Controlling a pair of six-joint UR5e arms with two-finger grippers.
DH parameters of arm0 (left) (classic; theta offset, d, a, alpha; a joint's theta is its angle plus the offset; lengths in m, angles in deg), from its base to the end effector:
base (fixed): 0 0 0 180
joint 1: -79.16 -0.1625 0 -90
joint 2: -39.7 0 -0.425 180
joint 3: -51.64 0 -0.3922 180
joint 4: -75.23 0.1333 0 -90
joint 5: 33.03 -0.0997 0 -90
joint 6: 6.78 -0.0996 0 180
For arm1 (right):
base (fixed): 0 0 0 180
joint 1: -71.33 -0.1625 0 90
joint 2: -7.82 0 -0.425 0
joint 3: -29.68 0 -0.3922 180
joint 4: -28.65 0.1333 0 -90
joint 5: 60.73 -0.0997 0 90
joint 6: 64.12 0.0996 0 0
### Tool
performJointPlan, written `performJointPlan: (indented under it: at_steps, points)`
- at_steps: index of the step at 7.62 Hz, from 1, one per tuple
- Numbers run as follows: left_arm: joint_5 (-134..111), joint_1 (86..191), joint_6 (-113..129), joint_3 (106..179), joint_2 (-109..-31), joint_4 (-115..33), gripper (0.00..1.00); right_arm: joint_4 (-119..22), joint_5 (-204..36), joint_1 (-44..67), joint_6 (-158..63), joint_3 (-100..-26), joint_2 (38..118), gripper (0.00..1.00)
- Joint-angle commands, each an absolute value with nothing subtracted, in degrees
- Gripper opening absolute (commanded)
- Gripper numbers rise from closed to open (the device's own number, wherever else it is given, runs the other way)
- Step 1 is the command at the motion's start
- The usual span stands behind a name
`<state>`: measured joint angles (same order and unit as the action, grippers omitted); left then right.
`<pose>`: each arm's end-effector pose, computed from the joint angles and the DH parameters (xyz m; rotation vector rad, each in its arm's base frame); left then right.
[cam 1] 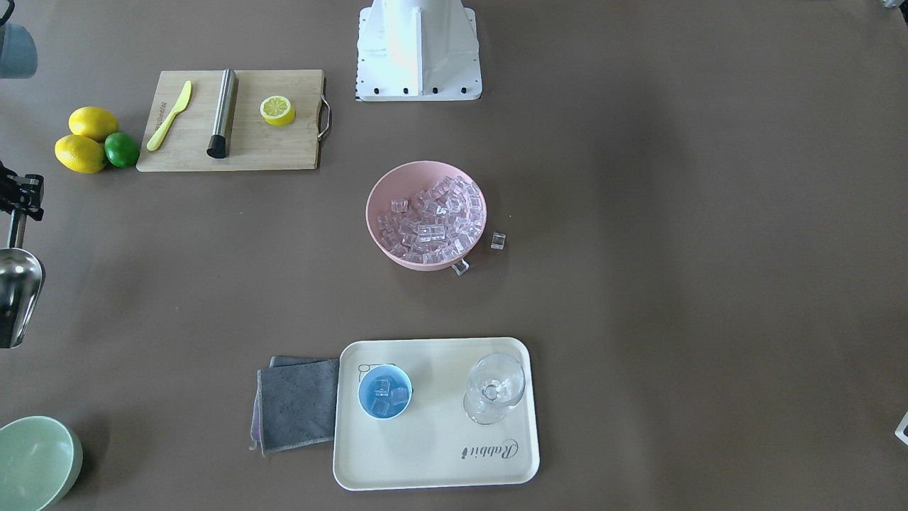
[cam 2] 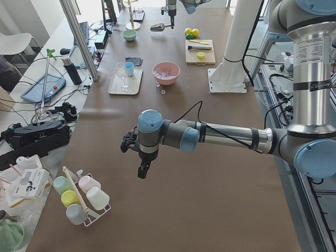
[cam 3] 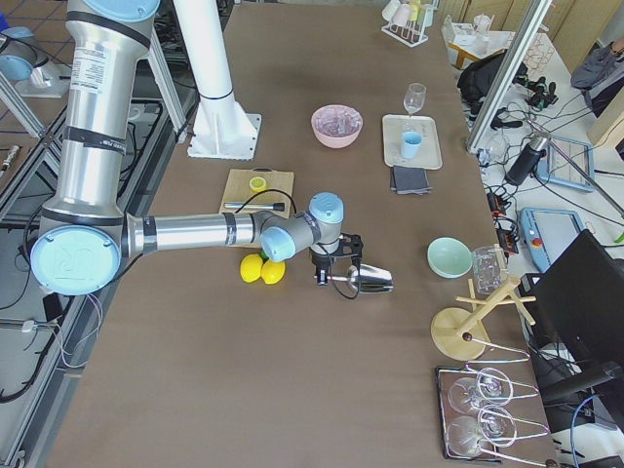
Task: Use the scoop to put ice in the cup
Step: 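Carry the empty scoop back and stand it at the table edge with the right gripper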
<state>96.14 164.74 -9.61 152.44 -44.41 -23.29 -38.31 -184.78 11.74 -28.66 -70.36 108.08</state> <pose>-0.0346 -0.4661 0.6036 0.2160 0.6845 0.2012 -0.1561 -0.4191 0.6196 0.0056 -0.7018 -0.0338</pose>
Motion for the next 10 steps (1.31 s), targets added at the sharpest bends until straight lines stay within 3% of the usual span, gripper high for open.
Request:
performJointPlan:
  at_steps: [1,3,4,5,6,10]
  points:
    - [96.1,164.3,-9.4,152.3,-44.4,-23.3,0.99,-38.2,-184.8,11.7,-28.8,-69.9,108.0,0.00]
    - [96.2,164.3,-9.4,152.6,-44.4,-23.3,0.99,-38.2,-184.9,11.7,-28.9,-69.6,108.0,0.00]
    - [96.2,164.2,-9.3,152.5,-44.4,-23.3,0.99,-38.2,-185.4,11.7,-28.6,-69.7,108.0,0.43]
    - [96.2,164.1,-9.3,152.6,-44.4,-23.3,0.99,-38.2,-186.2,11.7,-28.6,-69.9,107.9,0.65]
    - [96.1,164.1,-9.3,152.5,-44.4,-23.3,0.99,-38.1,-186.4,11.7,-28.7,-70.2,107.9,1.00]
    - [96.1,164.1,-9.2,152.4,-44.4,-23.3,0.99,-38.2,-186.8,9.7,-29.4,-72.2,109.2,1.00]
